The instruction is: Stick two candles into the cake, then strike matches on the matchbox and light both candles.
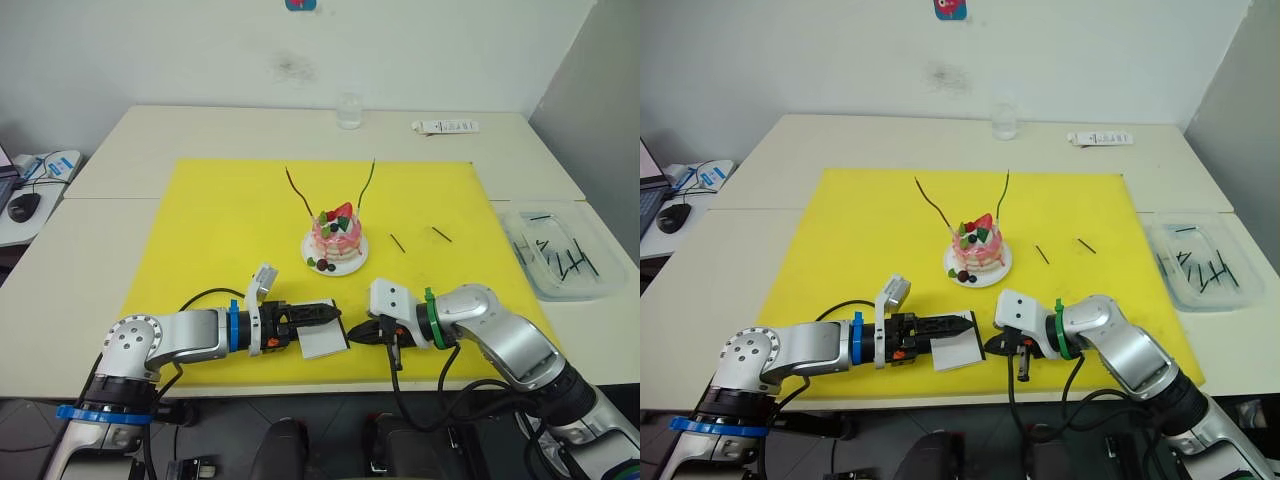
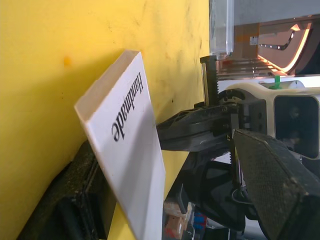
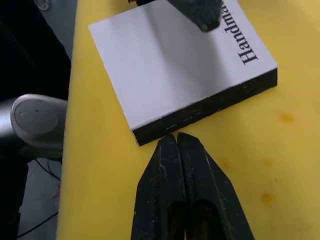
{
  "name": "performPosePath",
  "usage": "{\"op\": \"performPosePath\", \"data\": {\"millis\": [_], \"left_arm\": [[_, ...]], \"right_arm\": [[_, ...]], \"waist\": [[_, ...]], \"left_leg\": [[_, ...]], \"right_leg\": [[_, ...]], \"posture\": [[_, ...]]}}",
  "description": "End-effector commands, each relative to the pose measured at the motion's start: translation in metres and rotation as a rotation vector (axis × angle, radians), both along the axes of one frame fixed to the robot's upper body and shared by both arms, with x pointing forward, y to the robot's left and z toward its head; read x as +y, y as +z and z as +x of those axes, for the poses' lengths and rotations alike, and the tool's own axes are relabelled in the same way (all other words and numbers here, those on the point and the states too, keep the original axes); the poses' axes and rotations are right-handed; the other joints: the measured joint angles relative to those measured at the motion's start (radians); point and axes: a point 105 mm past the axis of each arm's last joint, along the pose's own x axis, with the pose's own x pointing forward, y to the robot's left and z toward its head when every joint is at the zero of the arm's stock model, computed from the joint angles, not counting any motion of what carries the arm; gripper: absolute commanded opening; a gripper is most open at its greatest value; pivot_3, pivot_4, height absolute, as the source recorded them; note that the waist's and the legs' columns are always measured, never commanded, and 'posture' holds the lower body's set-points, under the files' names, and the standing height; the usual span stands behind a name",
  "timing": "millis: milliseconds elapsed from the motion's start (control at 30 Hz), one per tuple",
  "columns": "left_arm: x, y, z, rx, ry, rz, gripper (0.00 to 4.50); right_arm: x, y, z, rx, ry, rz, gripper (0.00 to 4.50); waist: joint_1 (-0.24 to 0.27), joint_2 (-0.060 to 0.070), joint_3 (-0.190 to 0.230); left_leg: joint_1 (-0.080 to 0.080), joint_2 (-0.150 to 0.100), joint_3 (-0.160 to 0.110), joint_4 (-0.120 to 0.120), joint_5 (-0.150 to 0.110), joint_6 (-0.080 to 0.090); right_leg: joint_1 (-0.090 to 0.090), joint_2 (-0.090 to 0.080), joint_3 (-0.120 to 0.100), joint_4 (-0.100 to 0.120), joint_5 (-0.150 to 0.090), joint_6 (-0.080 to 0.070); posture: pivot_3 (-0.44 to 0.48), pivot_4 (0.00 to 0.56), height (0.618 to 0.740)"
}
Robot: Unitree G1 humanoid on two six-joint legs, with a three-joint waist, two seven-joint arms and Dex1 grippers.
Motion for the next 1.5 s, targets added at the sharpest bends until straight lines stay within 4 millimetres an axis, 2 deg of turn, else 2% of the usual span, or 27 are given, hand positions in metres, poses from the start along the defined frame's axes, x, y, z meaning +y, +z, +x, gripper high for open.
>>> {"op": "performPosePath", "data": {"millis": [33,400,667,967,1267,1367,1500], "left_arm": [[-0.005,-0.003,-0.005,0.004,-0.024,0.009,3.81],[-0.003,-0.006,-0.007,0.01,-0.015,0.021,3.81],[-0.003,-0.006,-0.007,0.012,-0.018,0.028,3.81],[-0.003,-0.007,-0.008,0.01,-0.018,0.033,3.81],[-0.002,-0.009,-0.007,0.016,-0.012,0.051,3.81],[0.001,-0.011,-0.008,0.02,-0.004,0.069,3.2],[0.001,-0.013,-0.01,0.024,-0.001,0.073,2.01]], "right_arm": [[0.008,0.003,-0.003,0.003,0.034,0.023,0.03],[-0.002,0.002,0.01,-0.081,0.013,-0.018,0.03],[0.006,0.009,0.011,-0.049,0.006,0.021,0.03],[0.006,0.009,0.014,-0.02,-0.024,0.034,0.03],[-0.003,0.009,0.019,-0.049,-0.051,0.014,0.03],[-0.011,0.01,0.02,-0.058,-0.061,-0.001,0.0],[-0.021,0.014,0.02,-0.061,-0.082,-0.014,0.0]], "waist": [[0.0,0.0,0.0],[0.0,0.0,0.0],[0.0,0.0,0.0],[0.0,0.0,0.0],[0.0,0.0,0.0],[0.0,0.0,0.0],[0.0,0.0,0.0]], "left_leg": [[0.0,0.0,0.0,0.0,0.0,0.0],[0.0,0.0,0.0,0.0,0.0,0.0],[0.0,0.0,0.001,0.0,0.0,0.0],[0.0,0.0,0.0,-0.001,0.0,0.0],[0.0,0.0,0.0,-0.001,0.0,0.0],[0.0,0.0,0.0,-0.001,0.0,0.0],[-0.002,0.0,0.001,-0.001,0.0,0.0]], "right_leg": [[0.0,0.0,0.0,0.0,0.0,0.0],[0.0,0.0,0.0,-0.002,0.0,0.0],[0.001,0.0,0.0,-0.003,-0.002,-0.003],[0.001,0.0,0.0,-0.005,-0.002,-0.003],[0.002,0.0,0.0,-0.005,-0.002,-0.003],[0.002,0.0,0.0,-0.006,-0.002,-0.003],[0.002,-0.001,0.0,-0.008,-0.001,-0.003]], "posture": [[0.0,0.15,0.74],[0.0,0.15,0.74],[0.0,0.15,0.74],[0.0,0.15,0.74],[0.0,0.15,0.74],[0.0,0.15,0.74],[0.0,0.15,0.74]]}}
